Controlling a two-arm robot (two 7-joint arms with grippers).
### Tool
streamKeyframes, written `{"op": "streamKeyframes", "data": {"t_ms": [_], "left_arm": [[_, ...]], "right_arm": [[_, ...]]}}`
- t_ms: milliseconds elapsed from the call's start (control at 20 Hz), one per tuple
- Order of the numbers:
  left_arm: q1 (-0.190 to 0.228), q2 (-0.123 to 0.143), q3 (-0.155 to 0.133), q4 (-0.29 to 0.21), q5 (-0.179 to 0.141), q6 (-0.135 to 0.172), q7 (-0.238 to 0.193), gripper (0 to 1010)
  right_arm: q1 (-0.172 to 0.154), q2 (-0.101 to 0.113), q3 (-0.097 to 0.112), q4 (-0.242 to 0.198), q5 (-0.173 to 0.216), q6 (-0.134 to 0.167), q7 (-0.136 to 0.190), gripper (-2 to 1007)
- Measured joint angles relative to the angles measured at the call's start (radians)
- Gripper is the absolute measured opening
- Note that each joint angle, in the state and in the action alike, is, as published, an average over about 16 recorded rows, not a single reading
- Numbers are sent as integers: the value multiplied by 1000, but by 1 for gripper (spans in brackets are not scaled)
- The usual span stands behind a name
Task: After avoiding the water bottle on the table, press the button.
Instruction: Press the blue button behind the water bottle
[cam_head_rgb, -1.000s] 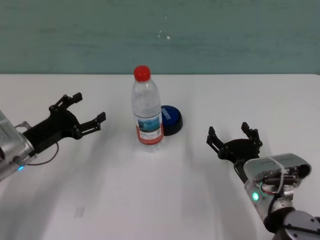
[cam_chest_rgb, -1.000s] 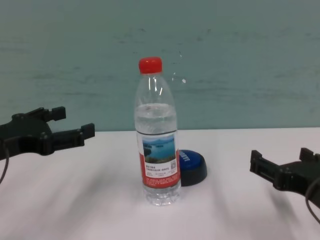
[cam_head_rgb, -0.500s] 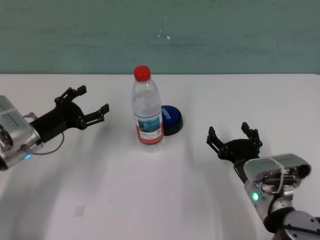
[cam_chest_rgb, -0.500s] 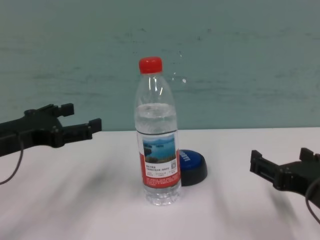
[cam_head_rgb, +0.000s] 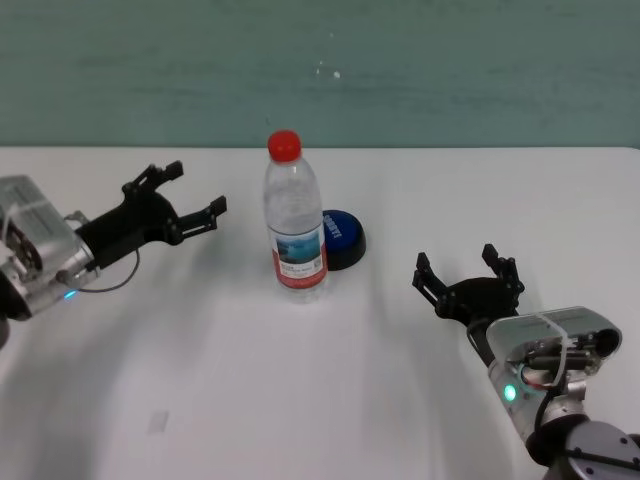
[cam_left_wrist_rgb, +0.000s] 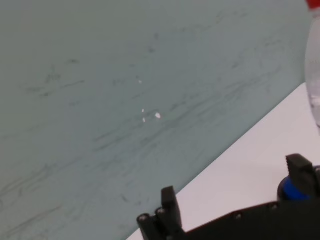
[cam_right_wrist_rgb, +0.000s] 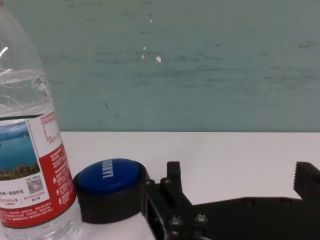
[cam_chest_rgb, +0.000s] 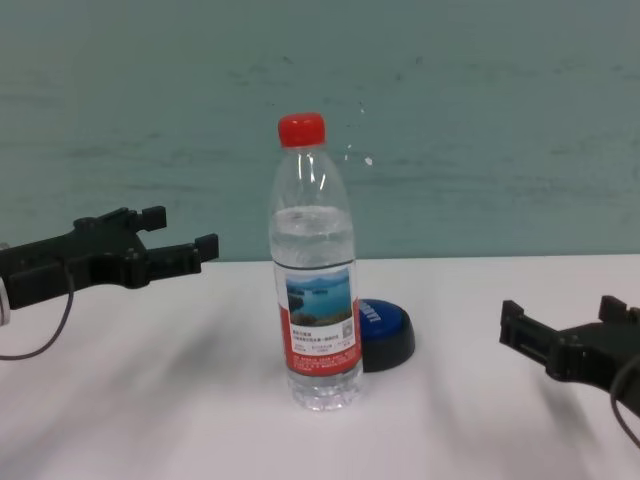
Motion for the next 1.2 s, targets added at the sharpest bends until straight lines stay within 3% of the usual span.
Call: {"op": "streamKeyframes", "data": {"t_ms": [350,650,850,1050,1200], "left_arm": [[-133,-67,26,225,6,-91,-63,1000],[-302,-154,66,533,-9,-228,-132,1000],[-388,-200,85,697,-19,-301,-164,1000],[-447,-230,98,811,-28,-353,-184,1000],[-465,-239,105,848,-34,-370,-190,1000]], "right_arm": [[0,0,0,0,0,0,0,1004],[0,0,0,0,0,0,0,1004],[0,0,0,0,0,0,0,1004],[0,0,0,0,0,0,0,1004],[0,0,0,0,0,0,0,1004]]}}
